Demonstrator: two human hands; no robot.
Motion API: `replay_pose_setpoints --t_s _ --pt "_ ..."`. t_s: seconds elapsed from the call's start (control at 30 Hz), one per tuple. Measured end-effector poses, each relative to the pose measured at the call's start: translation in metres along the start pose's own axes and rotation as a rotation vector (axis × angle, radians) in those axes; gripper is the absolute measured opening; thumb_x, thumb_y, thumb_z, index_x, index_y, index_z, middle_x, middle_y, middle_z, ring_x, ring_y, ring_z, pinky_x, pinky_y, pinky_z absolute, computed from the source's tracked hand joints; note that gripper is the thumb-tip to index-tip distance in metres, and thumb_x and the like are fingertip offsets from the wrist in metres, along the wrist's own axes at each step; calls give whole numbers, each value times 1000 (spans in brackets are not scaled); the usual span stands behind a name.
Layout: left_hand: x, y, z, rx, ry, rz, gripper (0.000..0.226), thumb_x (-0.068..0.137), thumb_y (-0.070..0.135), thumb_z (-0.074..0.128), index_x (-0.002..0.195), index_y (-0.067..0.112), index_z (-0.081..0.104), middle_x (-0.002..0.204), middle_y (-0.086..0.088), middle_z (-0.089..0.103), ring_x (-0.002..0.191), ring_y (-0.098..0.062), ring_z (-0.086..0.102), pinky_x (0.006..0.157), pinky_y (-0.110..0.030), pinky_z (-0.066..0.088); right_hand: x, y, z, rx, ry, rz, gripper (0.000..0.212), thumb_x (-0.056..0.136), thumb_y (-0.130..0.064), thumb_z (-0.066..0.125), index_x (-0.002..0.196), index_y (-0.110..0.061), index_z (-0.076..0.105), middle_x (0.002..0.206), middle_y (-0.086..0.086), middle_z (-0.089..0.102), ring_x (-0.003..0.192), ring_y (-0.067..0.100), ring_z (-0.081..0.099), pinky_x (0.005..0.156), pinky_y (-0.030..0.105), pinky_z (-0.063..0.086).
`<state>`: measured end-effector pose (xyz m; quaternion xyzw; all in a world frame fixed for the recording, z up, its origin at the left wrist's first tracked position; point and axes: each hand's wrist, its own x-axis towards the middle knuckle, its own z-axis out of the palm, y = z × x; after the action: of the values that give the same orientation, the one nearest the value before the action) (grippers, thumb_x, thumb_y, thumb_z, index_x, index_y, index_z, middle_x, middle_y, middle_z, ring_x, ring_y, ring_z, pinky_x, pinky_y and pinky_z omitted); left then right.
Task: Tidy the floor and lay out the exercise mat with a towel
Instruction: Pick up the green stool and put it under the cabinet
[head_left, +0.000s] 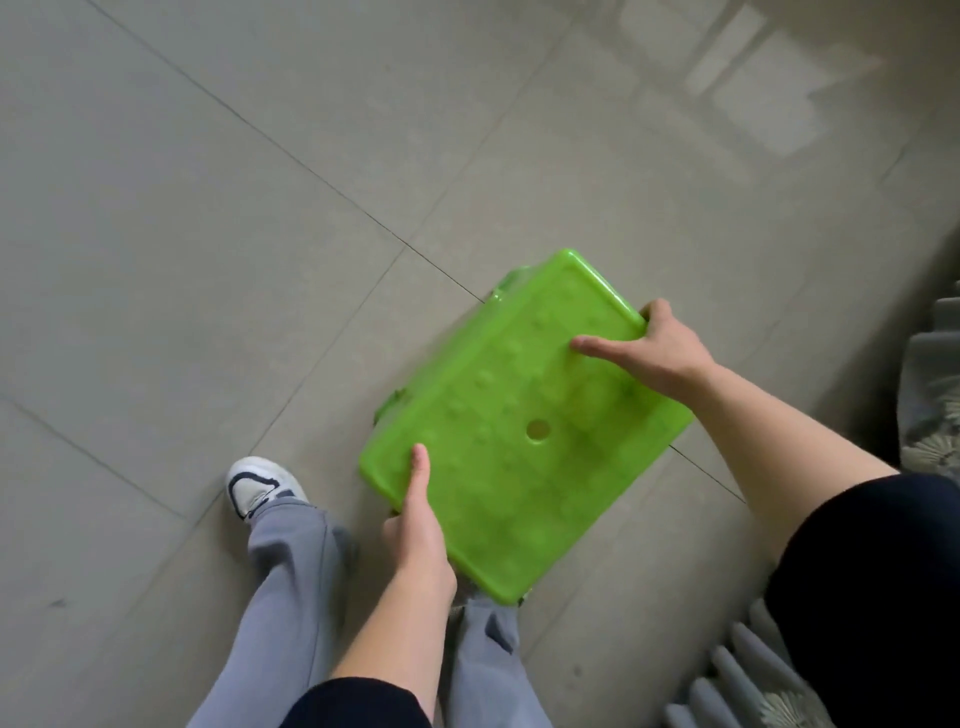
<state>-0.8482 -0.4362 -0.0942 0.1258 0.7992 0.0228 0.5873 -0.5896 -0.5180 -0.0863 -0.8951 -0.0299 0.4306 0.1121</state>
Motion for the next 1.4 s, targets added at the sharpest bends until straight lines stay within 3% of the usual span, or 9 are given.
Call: replay_pose_setpoints --t_s 0.07,0.23,0.33,0.43,0.57,0.8,1.0,1.23,1.4 --pt "8 9 -4 24 -19 5 91 24 72 80 94 15 67 101 -10 73 84 -30 72 78 -54 58 4 -6 2 72 -41 20 105 52 -71 75 127 -10 36 119 9 55 103 27 53 84 34 42" --pt "16 60 -23 4 -180 17 99 42 67 82 124 15 61 123 -14 66 105 -35 67 94 -57 50 -7 -34 11 239 -120 26 83 51 -60 83 110 -9 55 107 8 64 88 19 62 69 32 49" --pt "10 105 -36 -12 -141 68 95 45 65 80 123 15 62 124 -11 65 107 -33 65 95 -55 50 -25 -65 13 298 -207 -27 56 54 -51 85 93 -12 74 99 13 75 90 25 71 84 45 57" --pt "-3 164 -52 -39 -63 129 97 44 66 77 122 11 62 122 -12 65 107 -32 64 95 -52 50 -49 -118 6 334 -220 -15 61 53 -51 86 96 -10 75 107 19 72 99 33 69 91 52 53" --pt "-18 249 -79 1 1 199 66 63 61 73 107 11 67 112 -10 67 97 -27 65 94 -47 52 -76 -198 3 383 -245 -20 72 45 -56 86 98 -10 74 106 19 72 98 35 69 92 53 52" --pt "-37 412 -148 121 96 319 58 61 71 69 59 15 51 65 -1 55 63 -21 53 75 -37 48 -108 -347 17 494 -327 -32 81 29 -57 90 95 -13 76 96 11 76 89 31 72 89 53 54" --pt "-21 563 -174 -17 355 422 70 89 61 30 105 3 67 121 -24 63 109 -35 58 89 -40 42 -97 -500 32 531 -417 -148 94 30 -52 93 108 -7 68 103 13 74 93 33 71 90 53 53" --pt "5 738 -168 -101 524 443 65 96 45 28 107 -7 66 121 -31 61 112 -40 57 91 -42 43 -46 -699 31 506 -546 -302 49 55 -22 86 99 -7 72 103 14 75 96 33 71 91 51 53" --pt "30 850 -176 -212 609 426 59 96 39 33 108 -9 65 121 -32 60 113 -40 57 90 -41 42 -12 -815 34 403 -665 -379 43 50 -1 80 91 -12 74 102 12 75 93 28 72 75 34 59"
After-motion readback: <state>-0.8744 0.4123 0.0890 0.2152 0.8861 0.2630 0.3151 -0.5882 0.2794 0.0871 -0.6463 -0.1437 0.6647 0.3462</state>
